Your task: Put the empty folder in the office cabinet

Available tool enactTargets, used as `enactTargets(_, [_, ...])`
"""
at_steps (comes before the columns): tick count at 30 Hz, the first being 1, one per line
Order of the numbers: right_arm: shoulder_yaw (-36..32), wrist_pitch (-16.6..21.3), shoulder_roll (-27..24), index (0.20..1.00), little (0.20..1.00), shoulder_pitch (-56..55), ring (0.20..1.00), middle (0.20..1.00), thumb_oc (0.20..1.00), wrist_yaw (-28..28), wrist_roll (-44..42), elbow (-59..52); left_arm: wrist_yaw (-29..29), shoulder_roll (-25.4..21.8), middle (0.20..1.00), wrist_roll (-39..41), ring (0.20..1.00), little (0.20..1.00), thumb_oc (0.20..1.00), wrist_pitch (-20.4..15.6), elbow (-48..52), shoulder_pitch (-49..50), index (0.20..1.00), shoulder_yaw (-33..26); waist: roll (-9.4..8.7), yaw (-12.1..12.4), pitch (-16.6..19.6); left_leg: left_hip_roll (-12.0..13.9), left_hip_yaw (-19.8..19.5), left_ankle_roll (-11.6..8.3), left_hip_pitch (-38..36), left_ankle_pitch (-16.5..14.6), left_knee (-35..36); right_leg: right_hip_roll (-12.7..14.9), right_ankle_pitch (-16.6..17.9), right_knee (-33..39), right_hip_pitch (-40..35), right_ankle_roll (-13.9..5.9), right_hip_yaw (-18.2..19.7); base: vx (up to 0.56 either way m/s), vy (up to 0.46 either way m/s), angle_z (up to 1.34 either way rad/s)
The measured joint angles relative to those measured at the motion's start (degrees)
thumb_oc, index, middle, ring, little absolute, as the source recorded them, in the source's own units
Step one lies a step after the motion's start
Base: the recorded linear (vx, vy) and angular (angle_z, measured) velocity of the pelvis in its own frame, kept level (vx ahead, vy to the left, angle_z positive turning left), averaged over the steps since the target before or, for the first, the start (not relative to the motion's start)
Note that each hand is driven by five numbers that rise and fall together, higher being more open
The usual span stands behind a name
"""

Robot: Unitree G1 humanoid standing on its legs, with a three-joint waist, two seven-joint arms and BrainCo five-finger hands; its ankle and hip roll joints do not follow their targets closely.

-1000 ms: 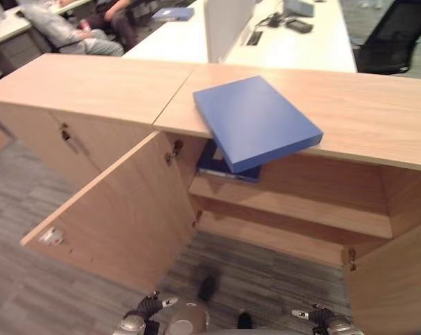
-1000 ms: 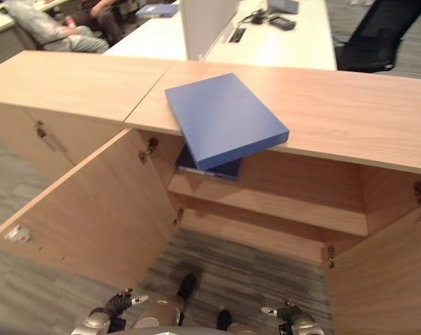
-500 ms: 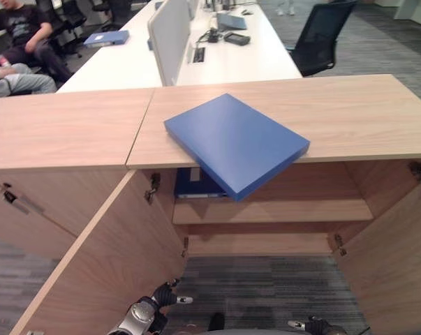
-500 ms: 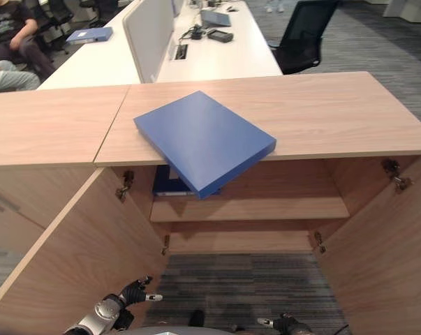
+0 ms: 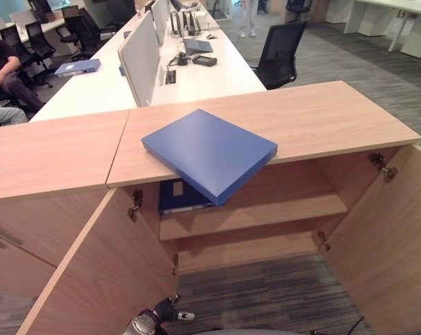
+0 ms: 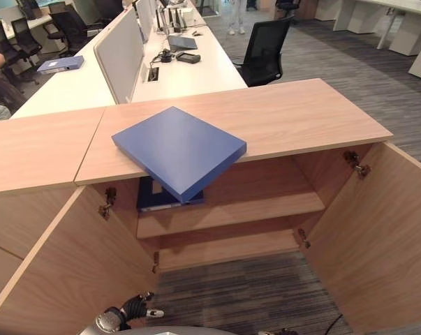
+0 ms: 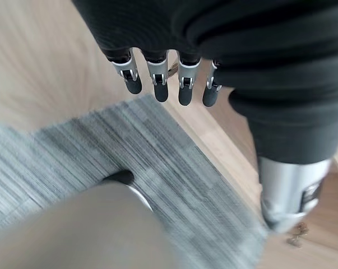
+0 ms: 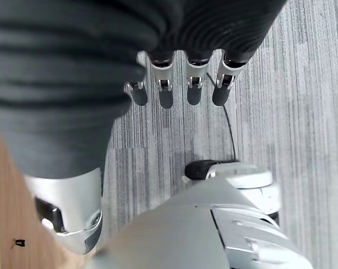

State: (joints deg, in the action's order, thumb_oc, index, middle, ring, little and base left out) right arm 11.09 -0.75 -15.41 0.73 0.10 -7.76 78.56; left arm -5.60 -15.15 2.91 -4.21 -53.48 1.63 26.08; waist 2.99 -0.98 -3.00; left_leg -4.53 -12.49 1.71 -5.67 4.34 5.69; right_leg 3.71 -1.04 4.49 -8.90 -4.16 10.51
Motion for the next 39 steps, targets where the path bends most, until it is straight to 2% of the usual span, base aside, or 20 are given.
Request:
enactTargets(3, [-0.17, 0.01, -0.06, 1.0, 1.0, -0.49, 1.0, 1.0, 1.0, -0.04, -0.01, -1.05, -0.81, -4.46, 1.0, 5.75, 1.0, 1.0, 1.0, 0.1, 23.28, 5.2, 1.0, -1.96, -0.39, 0.94, -0.2, 0.02, 0.26, 0.33, -0.12, 0.25, 0.01, 0.15, 0.24, 0.19, -0.25, -0.34, -0.09, 0.0, -0.011, -0.05])
enactTargets(4, [-0.71, 0.11, -0.09, 1.0, 1.0, -0.99, 1.0, 1.0, 1.0, -0.05, -0.02, -2.2, -1.56, -8.2, 1.0, 8.55, 1.0, 1.0, 1.0, -0.27, 36.12, 7.71, 1.0, -3.8, -0.53, 1.29, -0.14, 0.03, 0.47, 0.33, -0.28, 0.22, 0.01, 0.27, 0.36, 0.43, -0.42, -0.55, -0.25, 0.01, -0.021, -0.08])
enactTargets(5, [-1.72, 0.15, -0.03, 1.0, 1.0, -1.17, 1.0, 1.0, 1.0, -0.06, -0.04, -2.34, -1.84, -10.27, 1.0, 10.53, 1.0, 1.0, 1.0, -0.51, 42.99, 9.01, 1.0, -5.89, -0.59, 1.43, -0.24, 0.01, 0.51, 0.33, -0.63, 0.15, 0.02, 0.33, 0.39, 0.77, -0.76, -0.61, -0.36, 0.01, -0.025, -0.05])
enactTargets(7, [-2.42, 0.07, -0.09, 1.0, 1.0, -1.88, 1.0, 1.0, 1.0, -0.12, -0.05, -2.26, -1.9, -11.61, 1.0, 13.0, 1.0, 1.0, 1.0, -2.26, 47.07, 9.41, 1.0, -9.1, -0.35, 1.73, -0.06, -0.04, 0.49, 0.24, -1.04, -0.21, 0.01, 0.44, 0.37, 0.77, -1.25, -0.62, -0.44, 0.01, -0.033, -0.01])
enactTargets(8, [-2.68, 0.07, 0.02, 1.0, 1.0, -2.52, 1.0, 1.0, 1.0, -0.04, -0.05, -2.41, -1.6, -12.22, 1.0, 14.76, 1.0, 1.0, 1.0, -2.19, 49.43, 9.92, 1.0, -13.55, -0.15, 2.11, 0.19, -0.07, 0.6, 0.18, -1.12, -0.52, 0.02, 0.48, 0.21, 0.8, -1.24, -0.73, -0.38, 0.01, -0.043, -0.02])
enactTargets(9, [-2.74, 0.02, 0.03, 1.0, 1.0, -3.18, 1.0, 1.0, 1.0, -0.05, -0.07, -2.32, -1.31, -12.34, 1.0, 14.82, 1.0, 1.0, 1.0, -2.0, 49.55, 10.31, 1.0, -15.47, 0.33, 2.43, 0.28, -0.07, 0.57, 0.17, -1.13, -0.5, 0.02, 0.46, 0.21, 0.8, -1.23, -0.73, -0.42, 0.01, -0.038, -0.04])
enactTargets(12, [-3.64, 0.05, 0.05, 1.0, 1.0, -4.63, 1.0, 1.0, 1.0, -0.05, -0.11, -2.59, -0.99, -11.89, 1.0, 16.51, 1.0, 1.0, 1.0, -1.05, 56.18, 14.39, 1.0, -17.96, 0.15, 3.39, 0.27, -0.02, 0.61, 0.17, -1.2, -0.5, 0.02, 0.41, 0.2, 0.82, -1.3, -0.69, -0.4, 0.01, -0.051, 0.0])
enactTargets(15, [-3.87, 0.02, 0.42, 1.0, 1.0, -5.64, 1.0, 1.0, 1.0, -0.13, -0.13, -4.32, 1.24, -9.64, 1.0, 16.46, 1.0, 1.0, 1.0, -1.2, 61.84, 16.36, 1.0, -23.38, -0.43, 4.04, 0.17, -0.01, 0.55, 0.17, -1.21, -0.51, 0.0, 0.41, 0.18, 0.82, -1.34, -0.68, -0.48, 0.01, -0.048, 0.01])
enactTargets(17, [-3.88, 0.07, 0.77, 1.0, 1.0, -6.27, 1.0, 1.0, 1.0, -0.36, -0.17, -4.44, 4.55, -7.21, 1.0, 16.35, 1.0, 1.0, 1.0, -3.08, 64.38, 15.75, 1.0, -26.19, -0.99, 4.73, 0.24, -0.02, 0.5, 0.17, -1.23, -0.51, 0.0, 0.4, 0.18, 0.82, -1.37, -0.68, -0.52, 0.02, -0.06, 0.01])
enactTargets(18, [-3.88, 0.07, 0.77, 1.0, 1.0, -6.27, 1.0, 1.0, 1.0, -0.36, -0.17, -4.44, 4.55, -7.21, 1.0, 16.35, 1.0, 1.0, 1.0, -3.08, 64.38, 15.75, 1.0, -26.19, -0.99, 4.73, 0.24, -0.02, 0.5, 0.17, -1.23, -0.51, 0.0, 0.4, 0.18, 0.82, -1.37, -0.68, -0.52, 0.01, -0.027, 0.07])
enactTargets(19, [-3.21, 0.23, 1.39, 1.0, 1.0, -6.33, 1.0, 1.0, 1.0, -1.42, -0.21, -4.6, 9.57, -8.49, 1.0, 10.74, 1.0, 1.0, 1.0, -4.85, 65.3, 13.0, 1.0, -26.06, -1.79, 4.82, 0.45, 0.0, 0.09, 0.03, -1.26, -0.41, 0.01, 0.33, 0.16, 0.81, -1.54, -0.64, -0.93, 0.01, -0.019, 0.07])
enactTargets(21, [-2.67, 0.5, 1.8, 1.0, 1.0, -6.37, 1.0, 1.0, 1.0, -2.01, -0.21, -4.51, 13.04, -10.53, 1.0, 5.83, 1.0, 1.0, 1.0, -6.96, 65.42, 10.78, 1.0, -26.01, -2.25, 4.72, 0.6, 0.03, 0.04, -0.01, -1.26, -0.38, 0.02, 0.28, 0.14, 0.82, -1.54, -0.6, -0.92, 0.01, -0.007, 0.03])
enactTargets(24, [-2.34, 0.62, 2.53, 1.0, 1.0, -6.46, 1.0, 1.0, 1.0, -2.88, -0.76, -4.46, 16.47, -13.41, 1.0, -0.2, 1.0, 1.0, 1.0, -7.56, 65.68, 8.36, 1.0, -25.29, -2.78, 4.61, 0.62, 0.02, 0.15, -0.01, -1.27, -0.39, 0.02, 0.32, 0.14, 0.82, -1.53, -0.6, -0.87, 0.0, 0.0, 0.0])
enactTargets(25, [-2.17, 0.64, 2.69, 1.0, 1.0, -6.39, 1.0, 1.0, 1.0, -3.13, -1.24, -4.34, 18.01, -15.66, 1.0, -2.97, 1.0, 1.0, 1.0, -7.61, 65.76, 6.97, 1.0, -24.22, -2.95, 4.64, 0.69, 0.02, 0.2, 0.0, -1.29, -0.39, 0.02, 0.33, 0.14, 0.82, -1.54, -0.6, -0.85, 0.0, 0.0, 0.0])
enactTargets(26, [-2.18, 0.6, 2.87, 1.0, 1.0, -6.43, 1.0, 1.0, 1.0, -3.35, -1.29, -4.15, 18.73, -17.25, 1.0, -4.8, 1.0, 1.0, 1.0, -7.97, 66.03, 5.96, 1.0, -23.39, -3.21, 4.69, 0.87, -0.01, 0.22, -0.12, -1.29, -0.3, 0.01, 0.34, 0.16, 0.81, -1.55, -0.61, -0.83, 0.0, 0.0, 0.0])
enactTargets(29, [-1.92, 0.66, 3.11, 1.0, 1.0, -6.03, 1.0, 1.0, 1.0, -3.82, -1.36, -4.19, 20.29, -17.36, 1.0, -7.99, 1.0, 1.0, 1.0, -8.87, 66.5, 3.84, 1.0, -22.08, -3.25, 4.54, 0.92, -0.03, 0.56, 0.01, -1.37, -0.4, 0.02, 0.44, 0.32, 0.82, -1.54, -0.47, -0.57, 0.02, -0.002, -0.03])
enactTargets(32, [-0.31, 0.66, 3.05, 1.0, 1.0, -5.9, 1.0, 1.0, 1.0, -4.16, -1.87, -3.78, 21.29, -21.56, 1.0, -13.75, 1.0, 1.0, 1.0, -9.04, 67.22, -0.98, 1.0, -19.12, -3.24, 4.46, 1.15, -0.02, 0.56, 0.05, -1.5, -0.43, 0.02, 0.41, 0.31, 0.82, -1.67, -0.47, -0.57, 0.01, 0.004, -0.01])
enactTargets(35, [0.35, 0.76, 3.18, 1.0, 1.0, -5.01, 1.0, 1.0, 1.0, -4.5, -2.26, -3.57, 22.69, -26.67, 1.0, -20.54, 1.0, 1.0, 1.0, -9.6, 69.7, -8.06, 1.0, -16.41, -2.93, 3.69, 1.35, -0.02, 0.82, 0.07, -1.78, -0.44, 0.02, 0.45, 0.34, 0.83, -1.85, -0.53, -0.36, 0.01, 0.005, -0.03])
enactTargets(39, [0.78, 1.46, 3.06, 1.0, 1.0, -4.65, 1.0, 1.0, 1.0, -4.59, -2.3, -3.61, 23.6, -27.55, 1.0, -26.02, 1.0, 1.0, 1.0, -12.2, 71.71, -13.21, 1.0, -11.71, -1.58, 2.0, 2.43, -0.06, 1.35, 0.31, -2.0, -0.61, 0.03, 0.62, 0.4, 0.83, -1.84, -0.6, -0.23, 0.02, 0.015, -0.07])
